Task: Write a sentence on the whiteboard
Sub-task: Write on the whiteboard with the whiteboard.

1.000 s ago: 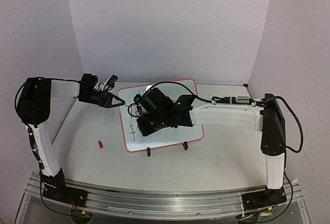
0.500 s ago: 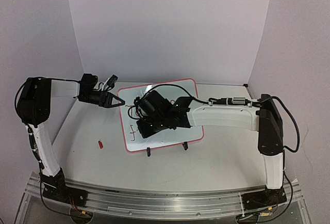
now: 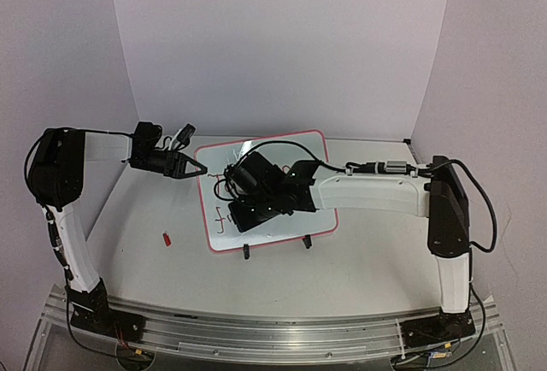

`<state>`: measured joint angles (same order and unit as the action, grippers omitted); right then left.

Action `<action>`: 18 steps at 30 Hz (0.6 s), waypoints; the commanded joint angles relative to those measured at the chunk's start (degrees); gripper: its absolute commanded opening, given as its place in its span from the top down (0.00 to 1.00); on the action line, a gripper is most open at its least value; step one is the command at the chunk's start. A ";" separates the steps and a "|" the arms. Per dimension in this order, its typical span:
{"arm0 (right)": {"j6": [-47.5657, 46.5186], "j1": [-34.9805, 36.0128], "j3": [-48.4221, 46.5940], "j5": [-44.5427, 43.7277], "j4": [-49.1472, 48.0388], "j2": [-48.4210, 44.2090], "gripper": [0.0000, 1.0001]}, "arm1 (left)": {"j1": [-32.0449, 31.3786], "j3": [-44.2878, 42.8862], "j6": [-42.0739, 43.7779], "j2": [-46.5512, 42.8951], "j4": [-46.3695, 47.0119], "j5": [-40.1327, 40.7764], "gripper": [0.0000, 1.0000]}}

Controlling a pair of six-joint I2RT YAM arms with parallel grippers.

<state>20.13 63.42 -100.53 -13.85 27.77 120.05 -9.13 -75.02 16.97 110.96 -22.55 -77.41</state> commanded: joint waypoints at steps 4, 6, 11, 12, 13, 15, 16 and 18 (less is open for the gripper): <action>0.94 -0.44 1.54 -1.75 2.40 -0.36 1.00 | -2.10 -0.30 5.18 1.29 -1.27 5.06 1.00; 0.58 -0.49 1.20 -2.81 2.43 -0.51 1.00 | -2.05 -0.30 5.18 1.29 -1.27 5.06 1.00; -0.83 -0.46 -0.30 -5.18 2.52 -0.48 1.00 | -2.10 -0.39 5.26 1.30 -1.31 5.03 1.00; -1.16 -0.48 -0.79 -5.72 2.55 -0.41 1.00 | -2.07 -0.39 5.26 1.29 -1.35 5.04 1.00; -1.35 -0.49 -1.27 -6.34 2.52 -0.35 1.00 | -2.06 -0.43 5.26 1.28 -1.36 5.05 1.00; -2.12 -0.46 -2.12 -7.35 2.55 -0.20 1.00 | -2.10 -0.47 5.32 1.29 -1.44 5.06 1.00; -2.39 -0.45 -2.45 -7.64 2.54 -0.11 1.00 | -2.06 -0.51 5.35 1.32 -1.45 5.06 1.00; -2.95 -0.47 -3.20 -8.11 2.53 0.10 1.00 | -2.05 -0.48 5.35 1.32 -1.45 5.04 1.00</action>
<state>19.09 63.90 -100.68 -15.76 29.09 120.05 -9.13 -75.02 17.01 110.96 -22.55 -77.38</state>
